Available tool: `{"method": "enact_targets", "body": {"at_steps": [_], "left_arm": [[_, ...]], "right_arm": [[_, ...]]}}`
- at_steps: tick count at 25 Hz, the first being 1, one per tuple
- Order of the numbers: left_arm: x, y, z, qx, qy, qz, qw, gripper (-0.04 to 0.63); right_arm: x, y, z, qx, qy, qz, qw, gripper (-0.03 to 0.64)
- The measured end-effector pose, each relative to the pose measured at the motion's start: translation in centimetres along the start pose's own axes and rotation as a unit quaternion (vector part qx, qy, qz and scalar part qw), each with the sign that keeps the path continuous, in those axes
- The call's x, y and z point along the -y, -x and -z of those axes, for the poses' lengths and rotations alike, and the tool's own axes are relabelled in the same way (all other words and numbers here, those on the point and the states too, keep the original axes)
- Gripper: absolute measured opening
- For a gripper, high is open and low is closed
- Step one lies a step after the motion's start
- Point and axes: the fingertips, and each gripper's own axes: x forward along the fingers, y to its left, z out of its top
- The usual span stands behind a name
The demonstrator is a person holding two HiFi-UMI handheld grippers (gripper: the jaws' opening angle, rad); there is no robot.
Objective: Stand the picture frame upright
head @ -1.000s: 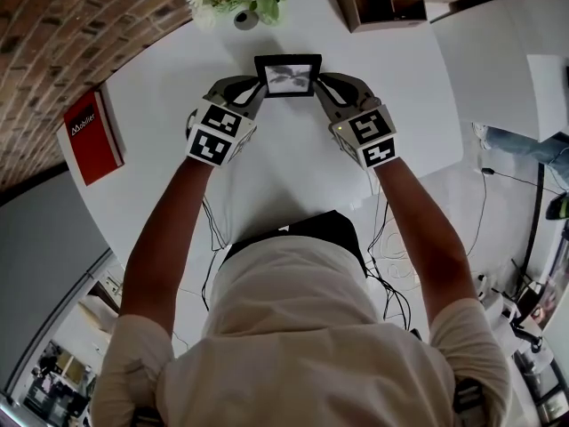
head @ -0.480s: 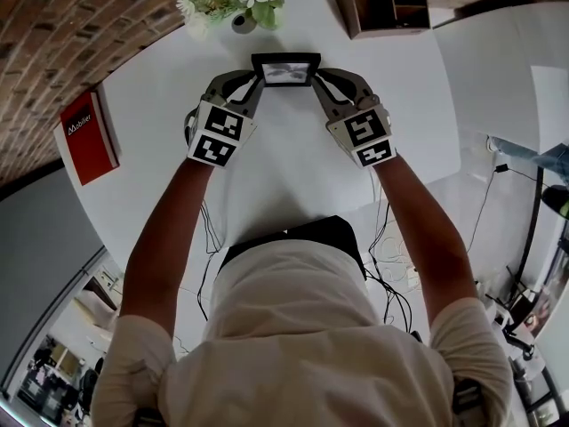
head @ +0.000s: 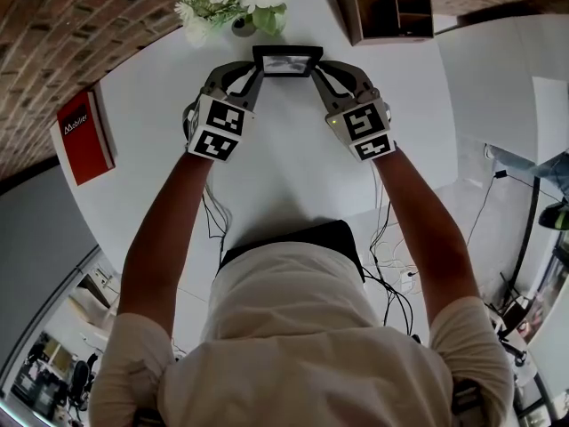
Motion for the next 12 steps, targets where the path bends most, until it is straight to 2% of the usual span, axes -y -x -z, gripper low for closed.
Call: {"method": "enact_targets", "body": {"at_steps": [12], "left_arm": [[-0.2, -1.2, 0.9, 0.001, -0.012, -0.016, 0.9998, 0.037]], "right_arm": [[0.9, -1.5, -0.1, 0.002, 0.058, 0.020, 0.998, 0.035]]}}
